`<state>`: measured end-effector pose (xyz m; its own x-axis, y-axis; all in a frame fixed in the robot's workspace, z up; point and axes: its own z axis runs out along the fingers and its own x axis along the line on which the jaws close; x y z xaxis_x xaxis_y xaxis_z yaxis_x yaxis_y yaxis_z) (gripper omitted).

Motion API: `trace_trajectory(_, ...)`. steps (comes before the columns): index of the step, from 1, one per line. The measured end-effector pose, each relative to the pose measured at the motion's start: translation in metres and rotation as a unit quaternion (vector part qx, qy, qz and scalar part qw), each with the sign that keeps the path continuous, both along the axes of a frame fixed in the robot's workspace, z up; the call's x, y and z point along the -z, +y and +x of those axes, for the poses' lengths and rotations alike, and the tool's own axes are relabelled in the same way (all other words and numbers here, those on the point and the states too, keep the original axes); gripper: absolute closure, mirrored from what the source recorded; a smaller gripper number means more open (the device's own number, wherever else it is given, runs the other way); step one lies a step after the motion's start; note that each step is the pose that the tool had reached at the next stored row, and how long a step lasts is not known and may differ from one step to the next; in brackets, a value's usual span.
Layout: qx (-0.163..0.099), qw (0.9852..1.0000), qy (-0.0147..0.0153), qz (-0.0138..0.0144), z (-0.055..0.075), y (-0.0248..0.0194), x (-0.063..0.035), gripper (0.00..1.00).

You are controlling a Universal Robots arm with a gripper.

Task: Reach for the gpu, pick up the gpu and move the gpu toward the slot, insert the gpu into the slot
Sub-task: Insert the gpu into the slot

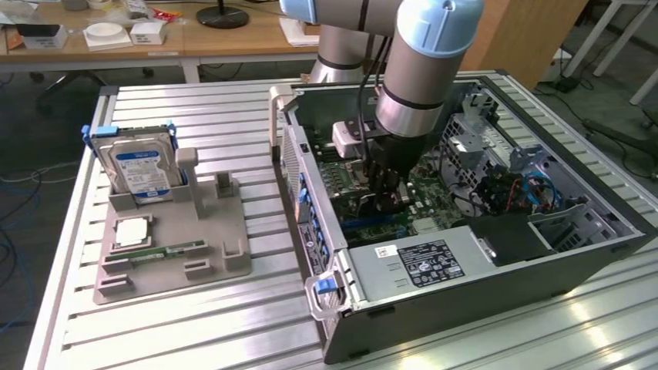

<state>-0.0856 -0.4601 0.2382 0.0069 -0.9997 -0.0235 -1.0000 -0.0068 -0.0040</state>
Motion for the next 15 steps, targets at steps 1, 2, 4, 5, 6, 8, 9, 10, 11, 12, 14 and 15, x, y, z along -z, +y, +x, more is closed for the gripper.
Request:
trace_trajectory(1, 0.000, 1.0000, 0.0000, 0.0000, 0.0000, 0.0000, 0.0000, 0.73)
trace_trajectory(2, 0.000, 1.0000, 0.0000, 0.0000, 0.0000, 0.0000, -0.0001, 0.73)
trace_trajectory(4, 0.000, 1.0000, 0.0000, -0.0001, 0.0006, 0.0000, -0.0001, 0.73)
trace_trajectory(5, 0.000, 1.0000, 0.0001, -0.0002, 0.0012, 0.0000, -0.0002, 0.73)
trace_trajectory(6, -0.001, 1.0000, 0.0001, -0.0001, 0.0018, 0.0000, -0.0002, 0.73)
trace_trajectory(8, -0.001, 1.0000, 0.0001, -0.0001, 0.0019, 0.0000, -0.0001, 0.73)
trace_trajectory(9, -0.001, 1.0000, 0.0000, -0.0001, 0.0019, 0.0000, -0.0001, 0.73)
trace_trajectory(10, -0.002, 1.0000, 0.0000, -0.0001, 0.0019, 0.0000, -0.0001, 0.73)
trace_trajectory(11, -0.004, 1.0000, 0.0001, -0.0001, 0.0019, 0.0000, -0.0001, 0.73)
trace_trajectory(12, -0.006, 1.0000, 0.0001, -0.0002, 0.0019, 0.0000, -0.0001, 0.73)
trace_trajectory(14, -0.008, 1.0000, 0.0001, -0.0001, 0.0018, 0.0000, 0.0000, 0.73)
trace_trajectory(15, -0.008, 1.0000, 0.0001, -0.0001, 0.0017, 0.0000, 0.0000, 0.73)
